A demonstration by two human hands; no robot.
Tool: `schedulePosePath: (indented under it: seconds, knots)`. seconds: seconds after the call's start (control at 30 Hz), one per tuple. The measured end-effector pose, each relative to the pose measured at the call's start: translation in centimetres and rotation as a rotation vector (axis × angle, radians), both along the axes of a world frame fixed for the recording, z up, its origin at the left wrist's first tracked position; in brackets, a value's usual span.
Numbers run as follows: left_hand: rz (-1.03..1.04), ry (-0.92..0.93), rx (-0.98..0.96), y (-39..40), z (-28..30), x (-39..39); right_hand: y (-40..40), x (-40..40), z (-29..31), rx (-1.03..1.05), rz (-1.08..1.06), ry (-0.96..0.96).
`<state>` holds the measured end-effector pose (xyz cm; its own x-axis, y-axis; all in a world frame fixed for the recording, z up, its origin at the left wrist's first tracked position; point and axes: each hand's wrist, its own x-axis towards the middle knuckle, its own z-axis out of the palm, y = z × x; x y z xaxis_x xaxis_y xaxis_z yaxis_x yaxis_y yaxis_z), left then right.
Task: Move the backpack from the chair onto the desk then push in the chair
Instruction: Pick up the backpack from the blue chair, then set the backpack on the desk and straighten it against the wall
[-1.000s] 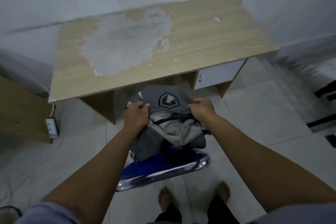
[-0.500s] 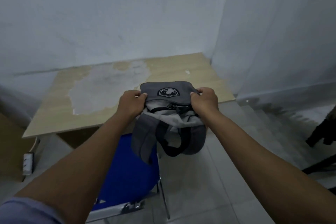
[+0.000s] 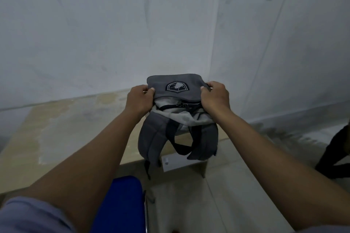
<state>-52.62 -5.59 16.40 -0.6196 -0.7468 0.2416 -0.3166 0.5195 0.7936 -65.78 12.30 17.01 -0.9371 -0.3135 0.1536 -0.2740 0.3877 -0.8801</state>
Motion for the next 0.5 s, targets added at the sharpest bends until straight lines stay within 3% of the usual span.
schedulePosePath:
  seconds: [0.5]
  knots:
    - [0.072, 0.107, 0.021, -12.4, -1.4, -19.0, -14.3, -20.1, -1.3, -0.026, 0.033, 0.066]
